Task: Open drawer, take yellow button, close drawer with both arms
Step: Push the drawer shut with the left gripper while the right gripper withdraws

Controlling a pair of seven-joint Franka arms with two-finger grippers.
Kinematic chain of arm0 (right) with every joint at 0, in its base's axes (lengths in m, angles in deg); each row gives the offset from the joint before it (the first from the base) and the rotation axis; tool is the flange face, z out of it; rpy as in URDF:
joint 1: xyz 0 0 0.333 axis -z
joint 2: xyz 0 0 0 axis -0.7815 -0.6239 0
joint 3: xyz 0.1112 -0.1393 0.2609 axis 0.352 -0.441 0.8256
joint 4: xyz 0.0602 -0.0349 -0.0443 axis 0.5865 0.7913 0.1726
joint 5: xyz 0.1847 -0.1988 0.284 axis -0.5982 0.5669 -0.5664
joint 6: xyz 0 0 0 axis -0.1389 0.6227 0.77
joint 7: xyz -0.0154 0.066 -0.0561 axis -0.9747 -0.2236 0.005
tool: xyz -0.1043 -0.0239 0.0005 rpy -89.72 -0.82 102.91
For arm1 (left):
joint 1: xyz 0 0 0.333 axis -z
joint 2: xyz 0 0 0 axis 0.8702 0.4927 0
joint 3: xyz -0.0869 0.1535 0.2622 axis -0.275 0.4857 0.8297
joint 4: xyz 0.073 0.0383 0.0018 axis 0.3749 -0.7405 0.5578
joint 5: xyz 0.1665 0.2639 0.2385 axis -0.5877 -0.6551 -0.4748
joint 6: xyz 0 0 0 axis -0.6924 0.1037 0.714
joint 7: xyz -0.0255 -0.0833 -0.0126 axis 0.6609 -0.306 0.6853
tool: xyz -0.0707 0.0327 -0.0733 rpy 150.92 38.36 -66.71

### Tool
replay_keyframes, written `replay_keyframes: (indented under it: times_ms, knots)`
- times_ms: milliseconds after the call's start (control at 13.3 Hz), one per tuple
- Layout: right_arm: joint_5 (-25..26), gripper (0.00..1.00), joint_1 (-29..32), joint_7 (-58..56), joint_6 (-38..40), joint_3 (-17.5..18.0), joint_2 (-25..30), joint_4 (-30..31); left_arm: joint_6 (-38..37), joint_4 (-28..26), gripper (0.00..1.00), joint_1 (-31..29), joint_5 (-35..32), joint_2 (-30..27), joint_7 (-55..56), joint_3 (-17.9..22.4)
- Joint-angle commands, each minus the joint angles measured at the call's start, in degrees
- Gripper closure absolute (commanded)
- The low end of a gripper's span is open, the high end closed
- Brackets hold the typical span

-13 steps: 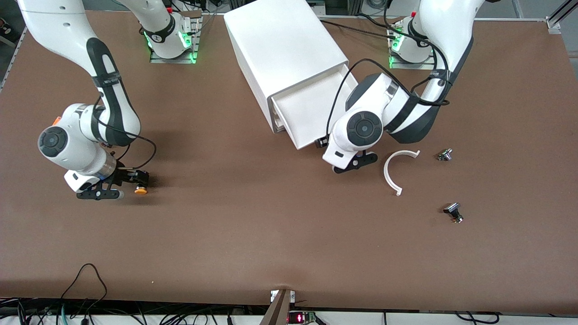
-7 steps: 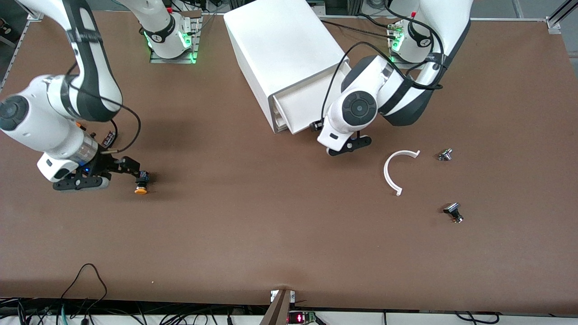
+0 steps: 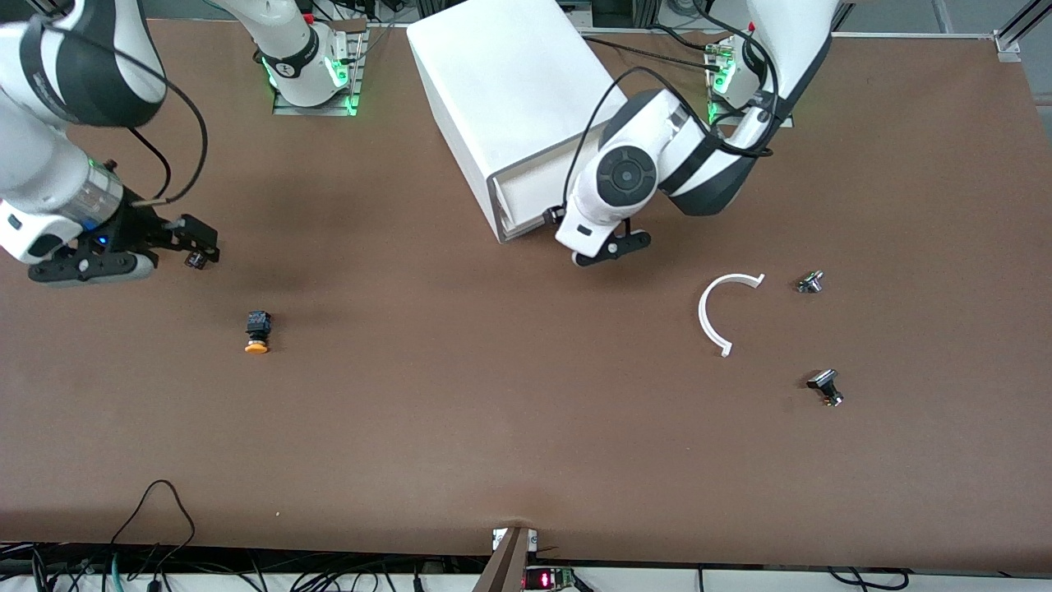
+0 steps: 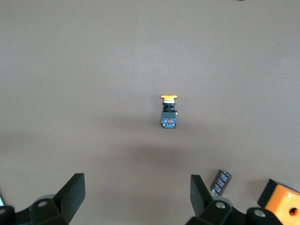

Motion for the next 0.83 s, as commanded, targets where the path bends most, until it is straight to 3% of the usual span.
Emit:
replay_keyframes:
  times_ms: [0,301,752]
  knots:
    - [1.7,0.01,-1.1,2.1,1.5,0.2,2.4,0.0,0.9,-2.3,0.03,-0.4,1.0,-2.3,3.1,-3.1]
    - [2.8,0.01,-1.1,2.2,4.0,0.2,4.4,-3.1,0.8,-3.1,0.04,-0.1,1.0,-2.0,4.2,-4.0]
    - [2.6,0.01,1.3,7.0,16.9,0.6,4.6,-11.5,0.9,-4.3,0.03,-0.2,1.1,-1.6,4.2,-5.7]
